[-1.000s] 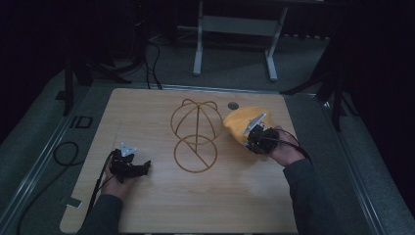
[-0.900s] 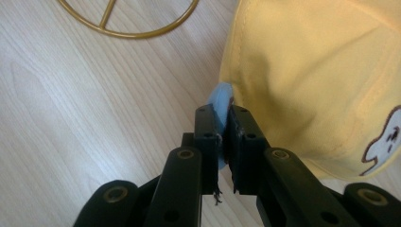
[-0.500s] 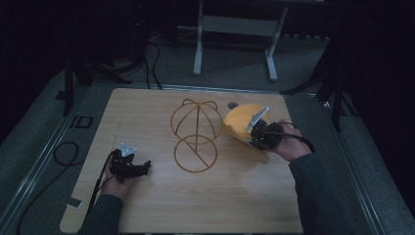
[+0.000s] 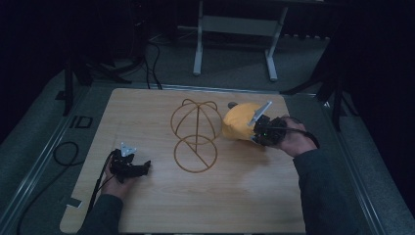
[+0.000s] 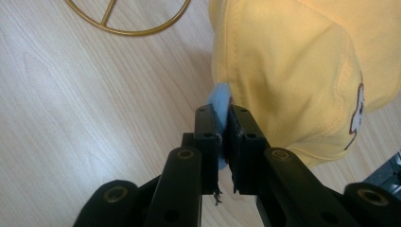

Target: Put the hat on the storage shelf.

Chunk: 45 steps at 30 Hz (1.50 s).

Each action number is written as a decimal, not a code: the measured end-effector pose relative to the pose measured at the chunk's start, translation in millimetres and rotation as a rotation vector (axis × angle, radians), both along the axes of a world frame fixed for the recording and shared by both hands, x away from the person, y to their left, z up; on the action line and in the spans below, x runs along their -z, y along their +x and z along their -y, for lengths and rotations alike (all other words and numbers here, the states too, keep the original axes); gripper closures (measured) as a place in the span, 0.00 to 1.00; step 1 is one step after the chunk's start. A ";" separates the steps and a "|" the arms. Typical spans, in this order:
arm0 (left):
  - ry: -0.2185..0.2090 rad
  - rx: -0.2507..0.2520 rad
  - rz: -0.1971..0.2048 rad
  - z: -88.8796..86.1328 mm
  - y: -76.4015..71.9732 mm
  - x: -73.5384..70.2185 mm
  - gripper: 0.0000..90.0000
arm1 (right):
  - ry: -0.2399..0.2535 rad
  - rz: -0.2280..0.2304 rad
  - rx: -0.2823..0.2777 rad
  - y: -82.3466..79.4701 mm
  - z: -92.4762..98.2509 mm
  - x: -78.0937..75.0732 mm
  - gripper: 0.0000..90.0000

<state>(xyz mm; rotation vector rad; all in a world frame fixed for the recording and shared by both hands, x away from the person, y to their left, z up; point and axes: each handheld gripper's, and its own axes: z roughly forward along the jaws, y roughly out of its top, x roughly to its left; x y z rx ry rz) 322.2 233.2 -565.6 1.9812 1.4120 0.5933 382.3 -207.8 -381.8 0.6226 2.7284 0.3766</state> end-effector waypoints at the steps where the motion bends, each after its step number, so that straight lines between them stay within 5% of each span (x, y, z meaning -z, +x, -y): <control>1: 0.000 -0.001 0.000 0.0 0.0 0.0 0.16 | 0.003 0.001 0.002 0.0 0.9 -1.2 0.92; 12: -0.001 -0.001 0.000 0.0 0.0 0.0 0.16 | -0.015 -0.015 -0.005 -2.5 6.7 -9.3 0.92; 24: 0.000 0.000 0.000 0.0 0.0 0.0 0.16 | -0.034 0.019 -0.005 -9.9 7.3 -33.1 0.92; 35: 0.000 0.000 0.000 0.0 0.0 0.0 0.16 | -0.030 0.017 -0.044 -1.5 -20.9 -21.0 0.91; 45: -0.001 -0.001 0.001 0.1 0.0 0.1 0.16 | -0.041 0.019 -0.022 1.2 -17.4 -13.3 0.89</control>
